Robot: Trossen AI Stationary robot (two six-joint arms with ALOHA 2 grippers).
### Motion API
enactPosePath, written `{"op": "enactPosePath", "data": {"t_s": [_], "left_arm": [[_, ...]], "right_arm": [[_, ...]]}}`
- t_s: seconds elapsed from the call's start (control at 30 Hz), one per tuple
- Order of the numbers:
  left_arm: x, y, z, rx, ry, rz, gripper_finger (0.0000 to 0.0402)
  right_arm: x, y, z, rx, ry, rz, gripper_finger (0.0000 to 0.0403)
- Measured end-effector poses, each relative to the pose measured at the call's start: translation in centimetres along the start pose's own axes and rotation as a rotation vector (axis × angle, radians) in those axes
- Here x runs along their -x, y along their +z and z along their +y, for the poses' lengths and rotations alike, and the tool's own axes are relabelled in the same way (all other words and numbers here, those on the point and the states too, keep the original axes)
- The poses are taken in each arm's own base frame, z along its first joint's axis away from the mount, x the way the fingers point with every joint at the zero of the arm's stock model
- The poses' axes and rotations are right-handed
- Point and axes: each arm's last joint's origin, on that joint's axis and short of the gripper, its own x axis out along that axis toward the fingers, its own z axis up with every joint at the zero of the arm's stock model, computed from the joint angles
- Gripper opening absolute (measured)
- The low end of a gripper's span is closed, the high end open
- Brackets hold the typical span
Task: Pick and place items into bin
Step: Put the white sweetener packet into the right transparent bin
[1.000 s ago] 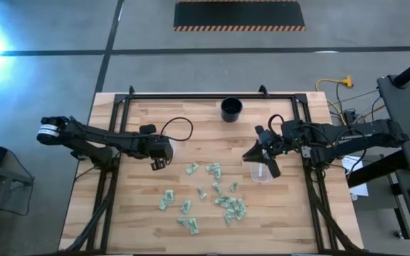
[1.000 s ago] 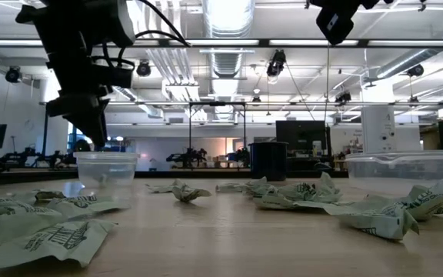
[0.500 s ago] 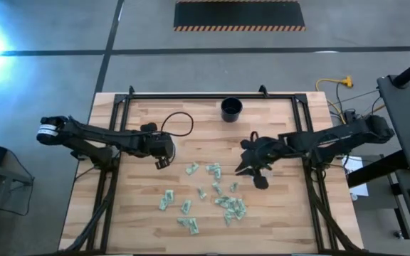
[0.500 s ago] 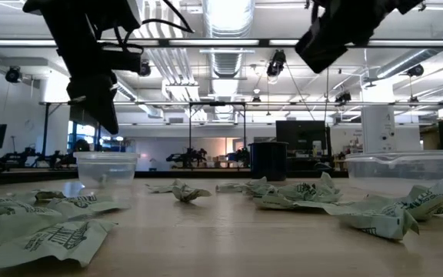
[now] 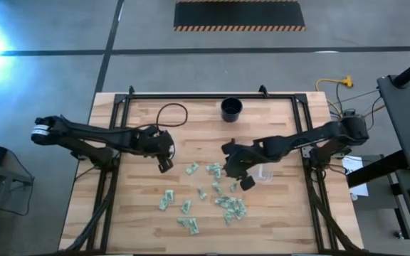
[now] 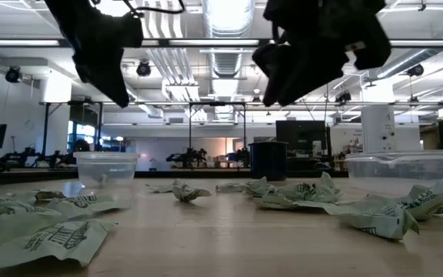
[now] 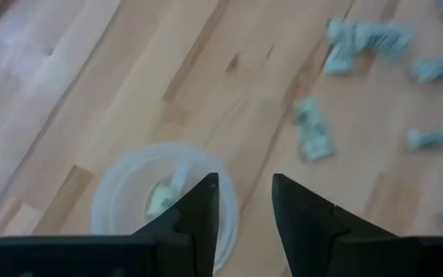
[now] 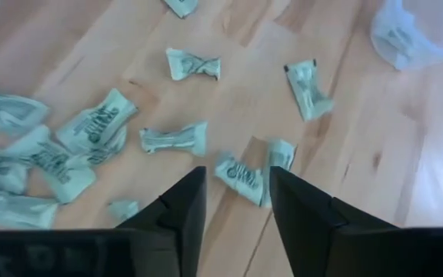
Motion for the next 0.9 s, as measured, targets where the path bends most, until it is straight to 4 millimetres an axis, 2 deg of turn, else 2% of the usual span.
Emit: {"op": "enactPosePath", "data": {"t_s": [0.23, 0.57, 0.9], "left_arm": [[1.9, -0.2, 0.2, 0.078, -0.048, -0.072, 0.0105], [4.0, 0.2, -0.6, 0.126, -0.176, -0.216, 0.0105], [3.9, 0.3, -0.8, 0.122, -0.179, -0.226, 0.0105]], "right_arm": [[-3.4, 0.0, -0.4, 0.070, 0.000, 0.140, 0.0157], [-7.0, -0.7, -0.6, 0.101, 0.011, 0.227, 0.0146], [-7.1, -1.3, -0.7, 0.099, 0.006, 0.236, 0.0141]]}}
